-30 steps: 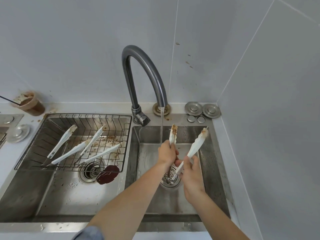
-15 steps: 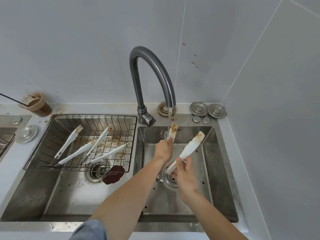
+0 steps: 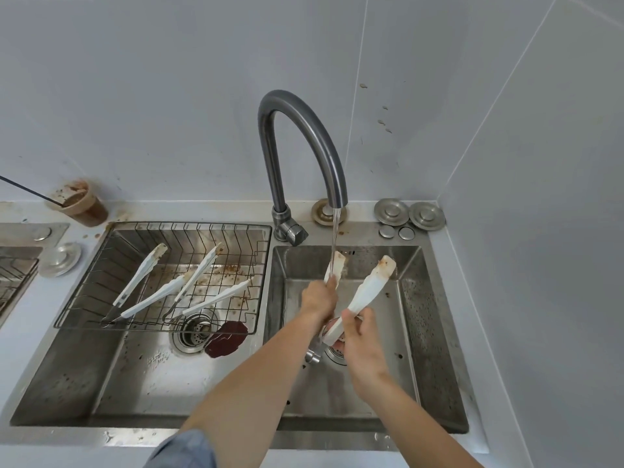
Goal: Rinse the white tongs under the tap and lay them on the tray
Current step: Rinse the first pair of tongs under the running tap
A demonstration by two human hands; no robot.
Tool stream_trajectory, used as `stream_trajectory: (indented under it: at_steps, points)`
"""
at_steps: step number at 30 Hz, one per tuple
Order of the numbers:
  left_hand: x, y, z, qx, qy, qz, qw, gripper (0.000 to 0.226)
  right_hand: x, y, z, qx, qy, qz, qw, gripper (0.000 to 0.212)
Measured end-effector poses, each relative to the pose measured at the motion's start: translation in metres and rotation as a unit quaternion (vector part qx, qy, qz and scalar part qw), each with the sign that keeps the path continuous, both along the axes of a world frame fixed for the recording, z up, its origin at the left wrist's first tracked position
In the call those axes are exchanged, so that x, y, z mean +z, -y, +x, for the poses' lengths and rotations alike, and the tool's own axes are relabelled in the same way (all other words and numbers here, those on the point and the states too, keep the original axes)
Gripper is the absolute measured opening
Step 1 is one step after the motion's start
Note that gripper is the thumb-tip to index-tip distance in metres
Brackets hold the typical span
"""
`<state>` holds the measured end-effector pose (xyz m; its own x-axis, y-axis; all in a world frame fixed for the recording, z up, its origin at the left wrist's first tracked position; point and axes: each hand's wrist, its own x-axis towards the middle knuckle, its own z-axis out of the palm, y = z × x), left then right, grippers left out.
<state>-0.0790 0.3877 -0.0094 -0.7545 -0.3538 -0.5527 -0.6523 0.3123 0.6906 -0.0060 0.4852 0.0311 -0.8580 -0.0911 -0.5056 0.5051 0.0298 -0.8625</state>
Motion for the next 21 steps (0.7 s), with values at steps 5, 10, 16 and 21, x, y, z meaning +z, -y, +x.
stream_trajectory:
  at_steps: [5, 10, 16, 21]
  points:
    - [0.003, 0.001, 0.009, 0.029, -0.004, 0.099, 0.995, 0.032, 0.002, -0.009, -0.005, -0.003, 0.002, -0.007, 1.0, 0.011]
    - [0.006, 0.0, -0.003, 0.04, 0.057, -0.023, 0.997, 0.063, 0.008, -0.005, 0.002, 0.037, -0.058, 0.064, 0.996, 0.01]
    - [0.008, -0.009, -0.006, 0.018, 0.087, -0.087, 0.992, 0.077, 0.013, 0.0, 0.01, 0.064, -0.112, 0.112, 0.985, 0.013]
    - [0.007, -0.019, -0.001, 0.017, -0.022, 0.01, 1.0, 0.062, 0.005, -0.014, 0.01, 0.037, -0.096, 0.109, 0.989, 0.011]
